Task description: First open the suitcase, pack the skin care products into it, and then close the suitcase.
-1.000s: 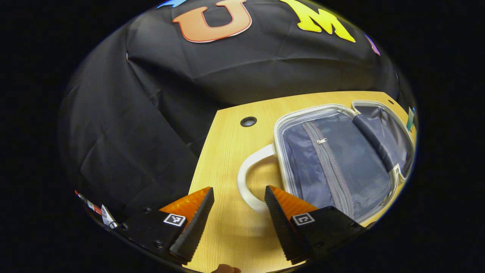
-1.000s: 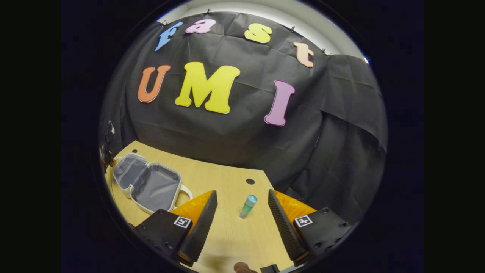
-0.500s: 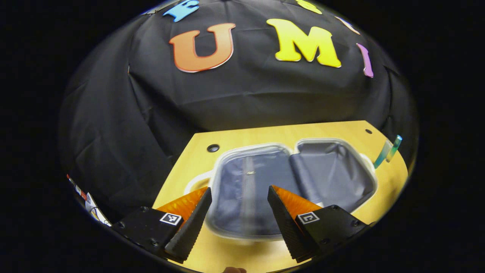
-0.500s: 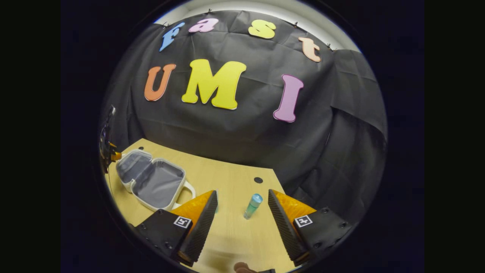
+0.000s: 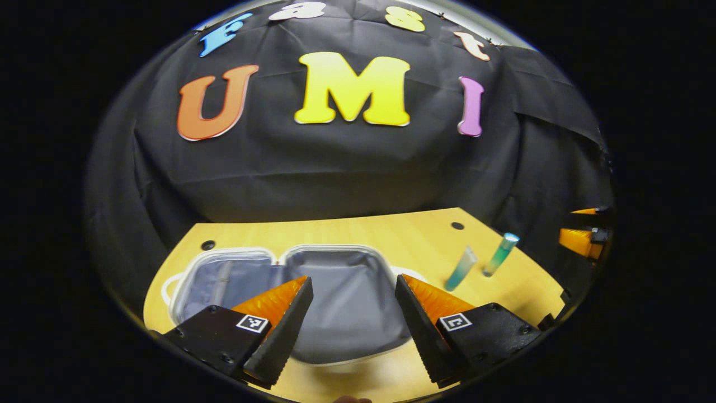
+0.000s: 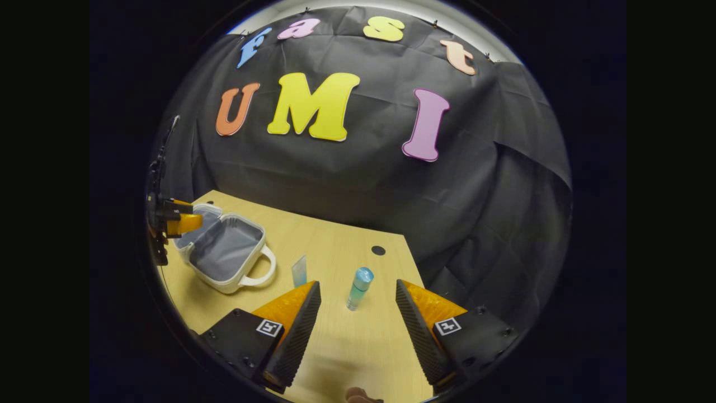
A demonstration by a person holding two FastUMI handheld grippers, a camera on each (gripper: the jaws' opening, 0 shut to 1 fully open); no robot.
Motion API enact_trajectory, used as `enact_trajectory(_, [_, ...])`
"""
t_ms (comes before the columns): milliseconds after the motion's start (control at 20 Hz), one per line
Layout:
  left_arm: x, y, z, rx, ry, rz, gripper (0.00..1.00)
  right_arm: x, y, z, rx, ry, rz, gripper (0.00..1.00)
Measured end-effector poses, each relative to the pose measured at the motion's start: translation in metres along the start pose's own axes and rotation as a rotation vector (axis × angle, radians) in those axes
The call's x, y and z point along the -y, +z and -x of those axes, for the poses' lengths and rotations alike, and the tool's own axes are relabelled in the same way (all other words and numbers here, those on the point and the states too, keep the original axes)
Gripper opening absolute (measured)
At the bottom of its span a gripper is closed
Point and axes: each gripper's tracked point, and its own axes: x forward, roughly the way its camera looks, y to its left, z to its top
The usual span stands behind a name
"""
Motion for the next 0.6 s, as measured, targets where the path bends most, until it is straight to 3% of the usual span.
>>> enact_trajectory(300, [0.105, -0.008, -0.032, -0.010, -0.167, -0.031, 0.95, 0.036, -0.022, -0.011, -0.051, 0.002, 0.010, 0.80])
enact_trajectory(600, [0.181, -0.054, -0.087, -0.074, -0.228, -0.042, 0.95, 0.070, -0.045, -0.024, -0.113, -0.002, 0.011, 0.80])
